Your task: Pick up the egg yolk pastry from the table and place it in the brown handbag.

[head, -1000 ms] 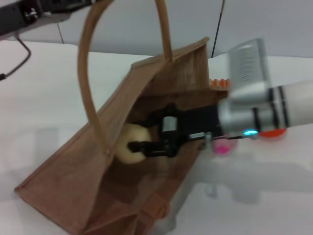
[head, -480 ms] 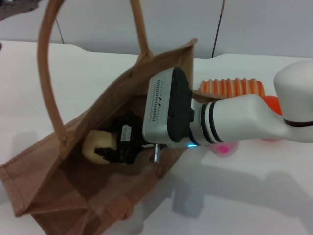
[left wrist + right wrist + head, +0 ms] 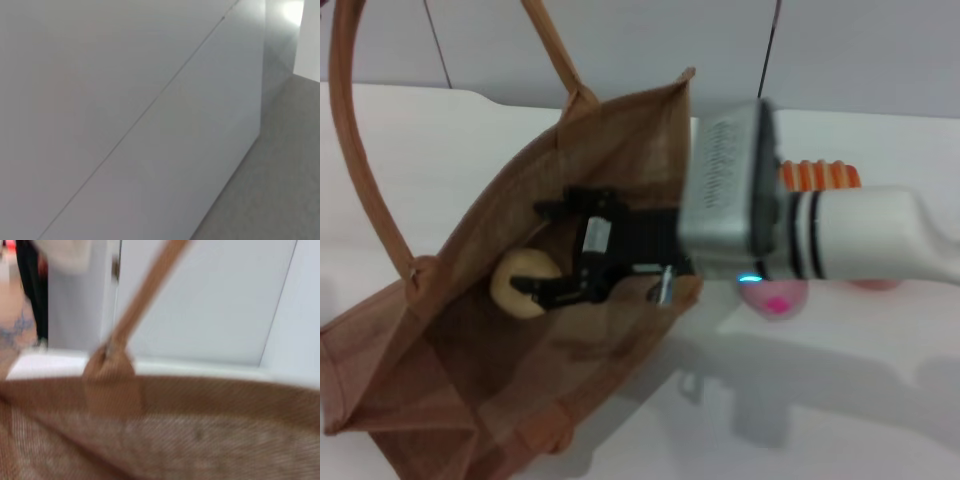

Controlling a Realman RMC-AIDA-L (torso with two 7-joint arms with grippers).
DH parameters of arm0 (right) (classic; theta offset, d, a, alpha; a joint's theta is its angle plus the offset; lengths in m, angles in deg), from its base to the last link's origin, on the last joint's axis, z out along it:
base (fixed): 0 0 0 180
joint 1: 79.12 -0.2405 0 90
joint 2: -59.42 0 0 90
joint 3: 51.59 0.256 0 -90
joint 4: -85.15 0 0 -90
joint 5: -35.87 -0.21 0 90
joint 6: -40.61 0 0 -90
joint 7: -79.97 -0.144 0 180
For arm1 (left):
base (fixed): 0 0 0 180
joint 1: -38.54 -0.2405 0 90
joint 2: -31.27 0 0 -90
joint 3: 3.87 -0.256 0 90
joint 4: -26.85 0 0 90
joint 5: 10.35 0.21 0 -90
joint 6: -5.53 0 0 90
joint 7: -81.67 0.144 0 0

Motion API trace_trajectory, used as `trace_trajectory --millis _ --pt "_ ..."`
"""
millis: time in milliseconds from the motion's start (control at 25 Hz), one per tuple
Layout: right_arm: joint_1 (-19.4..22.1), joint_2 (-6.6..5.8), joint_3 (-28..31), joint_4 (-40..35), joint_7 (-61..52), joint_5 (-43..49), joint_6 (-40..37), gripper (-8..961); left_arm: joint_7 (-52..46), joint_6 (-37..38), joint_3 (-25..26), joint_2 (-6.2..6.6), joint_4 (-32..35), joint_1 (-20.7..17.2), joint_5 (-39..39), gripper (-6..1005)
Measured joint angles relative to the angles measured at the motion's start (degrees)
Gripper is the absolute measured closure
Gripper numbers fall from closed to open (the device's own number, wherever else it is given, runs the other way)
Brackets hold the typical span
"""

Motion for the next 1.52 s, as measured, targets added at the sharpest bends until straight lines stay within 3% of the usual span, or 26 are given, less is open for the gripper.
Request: trace_trajectory --millis 120,200,320,360,400,480,640,760,1000,1240,1280,1320,1520 --pt "5.8 -3.28 6.2 -5.8 -0.4 4.3 -2.9 204 1.6 0.5 0.0 1.01 -3.3 0.4 -0.2 915" --pt "10.0 -4.85 10.5 -9.3 -0.5 7.2 -4.0 130 2.3 1.1 0.3 1.47 -4.5 0.5 -0.3 915" --pt "16.9 -6.10 17.5 -13.6 -0.5 12.5 -4.4 60 2.8 2.5 1.1 1.76 -5.0 0.3 -0.1 915" --pt "21.7 -6.17 22.6 -15.7 -0.6 15.8 -5.1 65 3.1 3.1 1.3 1.79 -5.0 0.2 -0.1 915" --pt "21.7 -6.17 22.6 -15.7 -0.6 15.8 -5.1 65 3.6 4.0 1.3 1.79 -5.3 0.1 -0.1 915" --pt "26.8 -5.53 28.8 -16.9 -0.6 19.5 -7.3 65 5.7 6.6 1.0 1.97 -7.7 0.0 0.1 915" --pt "34.6 -2.23 43.3 -16.4 -0.6 25.2 -14.8 64 8.6 10.6 0.6 2.27 -10.3 0.3 2.0 916" --pt "36.5 -0.52 51.1 -12.9 -0.2 26.3 -20.6 64 11.0 15.1 0.6 1.77 -10.7 0.5 4.9 916" --pt "34.5 1.30 64.7 0.9 0.9 25.5 -33.7 64 21.8 25.4 1.1 -2.70 -10.9 1.4 7.5 873" --pt "29.6 3.87 79.7 19.9 14.0 22.1 -44.3 65 37.5 37.6 3.5 -8.50 -11.2 1.8 4.5 615" --pt "28.8 4.20 81.6 22.6 16.5 21.2 -45.0 65 41.1 39.3 4.3 -9.39 -11.7 1.9 3.5 512" --pt "27.9 4.60 83.5 25.4 19.4 19.8 -45.6 65 46.3 41.2 5.0 -9.65 -14.2 2.2 0.9 408" --pt "25.4 5.23 88.2 33.9 30.1 13.5 -47.4 68 65.5 43.6 5.8 -9.66 -24.4 3.7 -11.5 296"
